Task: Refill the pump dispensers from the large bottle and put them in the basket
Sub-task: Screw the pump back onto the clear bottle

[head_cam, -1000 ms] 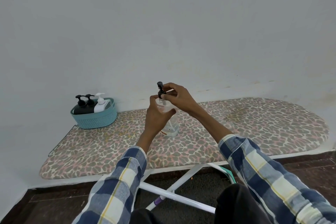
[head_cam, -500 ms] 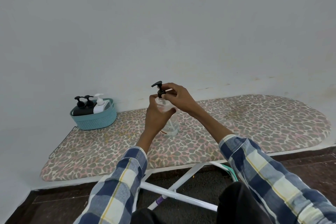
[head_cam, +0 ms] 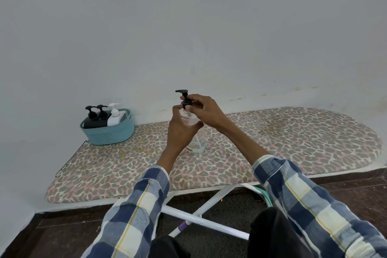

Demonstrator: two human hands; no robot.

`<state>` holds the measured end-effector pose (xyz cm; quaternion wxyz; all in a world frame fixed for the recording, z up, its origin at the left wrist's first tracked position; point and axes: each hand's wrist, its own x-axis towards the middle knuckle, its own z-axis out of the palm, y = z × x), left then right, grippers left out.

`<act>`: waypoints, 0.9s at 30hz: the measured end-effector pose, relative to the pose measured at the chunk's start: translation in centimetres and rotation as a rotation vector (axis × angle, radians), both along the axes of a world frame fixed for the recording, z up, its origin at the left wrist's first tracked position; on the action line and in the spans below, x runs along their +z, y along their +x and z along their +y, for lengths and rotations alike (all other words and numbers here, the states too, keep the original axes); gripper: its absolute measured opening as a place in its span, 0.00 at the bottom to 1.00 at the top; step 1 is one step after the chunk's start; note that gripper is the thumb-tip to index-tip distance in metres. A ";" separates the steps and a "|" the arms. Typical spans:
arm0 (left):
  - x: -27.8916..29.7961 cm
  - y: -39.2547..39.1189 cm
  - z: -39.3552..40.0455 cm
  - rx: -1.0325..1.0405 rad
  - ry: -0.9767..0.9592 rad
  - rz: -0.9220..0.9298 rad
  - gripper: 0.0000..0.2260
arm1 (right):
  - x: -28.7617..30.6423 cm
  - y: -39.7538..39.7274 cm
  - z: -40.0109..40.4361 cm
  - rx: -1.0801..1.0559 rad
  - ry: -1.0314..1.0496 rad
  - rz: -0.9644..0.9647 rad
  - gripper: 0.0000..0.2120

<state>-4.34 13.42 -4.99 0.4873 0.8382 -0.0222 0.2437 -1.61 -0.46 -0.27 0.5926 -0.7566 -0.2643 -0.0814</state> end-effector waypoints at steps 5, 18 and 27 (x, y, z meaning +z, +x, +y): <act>0.0 -0.1 -0.4 0.010 -0.003 0.000 0.36 | 0.1 0.4 0.0 -0.080 -0.017 -0.006 0.15; 0.2 -0.5 -0.8 0.065 0.014 0.013 0.35 | 0.0 0.1 0.9 -0.123 -0.062 -0.099 0.13; -0.2 -0.1 -0.5 0.044 0.006 -0.011 0.34 | 1.7 -0.1 -1.2 0.125 -0.141 -0.088 0.18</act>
